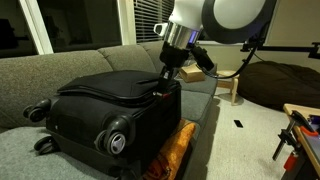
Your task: Move the zip to the left
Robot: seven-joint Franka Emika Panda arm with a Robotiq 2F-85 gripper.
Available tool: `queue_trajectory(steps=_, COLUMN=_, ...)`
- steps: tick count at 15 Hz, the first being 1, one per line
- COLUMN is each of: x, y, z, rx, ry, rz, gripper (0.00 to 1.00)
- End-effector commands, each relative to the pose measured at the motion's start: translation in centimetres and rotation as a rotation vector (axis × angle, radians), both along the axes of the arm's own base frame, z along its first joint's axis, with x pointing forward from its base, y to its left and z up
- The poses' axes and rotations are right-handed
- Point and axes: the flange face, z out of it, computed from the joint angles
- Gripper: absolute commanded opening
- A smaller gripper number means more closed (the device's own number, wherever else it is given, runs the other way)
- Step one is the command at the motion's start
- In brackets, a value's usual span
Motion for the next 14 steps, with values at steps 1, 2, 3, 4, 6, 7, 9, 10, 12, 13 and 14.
queue_trajectory(steps=1, x=0.3, y=-0.2, z=-0.2, rx=-0.002, ry=0.019, rz=-0.009, gripper=0.28)
queue_trajectory(steps=2, x=0.4, y=-0.3, z=-0.2, rx=-0.002, ry=0.019, rz=-0.010, gripper=0.20)
queue_trajectory(steps=3, x=0.4, y=-0.4, z=-0.1, rx=-0.002, ry=0.018, rz=-0.011, gripper=0.15)
queue_trajectory(steps=4, x=0.4, y=-0.3, z=0.0, rx=-0.001, ry=0.015, rz=-0.009, gripper=0.08)
queue_trajectory(steps=6, x=0.4, y=0.2, z=0.2, rx=-0.003, ry=0.013, rz=0.004, gripper=0.02)
queue_trajectory(steps=7, x=0.3, y=0.5, z=0.2, rx=-0.006, ry=0.014, rz=0.013, gripper=0.06)
queue_trajectory(steps=9, x=0.2, y=1.0, z=0.5, rx=-0.012, ry=0.010, rz=0.034, gripper=0.04)
queue_trajectory(steps=10, x=0.2, y=1.3, z=0.7, rx=-0.018, ry=0.005, rz=0.047, gripper=0.05)
queue_trajectory(steps=12, x=0.0, y=1.8, z=1.0, rx=-0.030, ry=-0.001, rz=0.071, gripper=0.03)
queue_trajectory(steps=13, x=-0.2, y=2.1, z=1.0, rx=-0.035, ry=-0.002, rz=0.084, gripper=0.00)
queue_trajectory(steps=14, x=-0.2, y=2.3, z=1.2, rx=-0.043, ry=-0.007, rz=0.097, gripper=0.00)
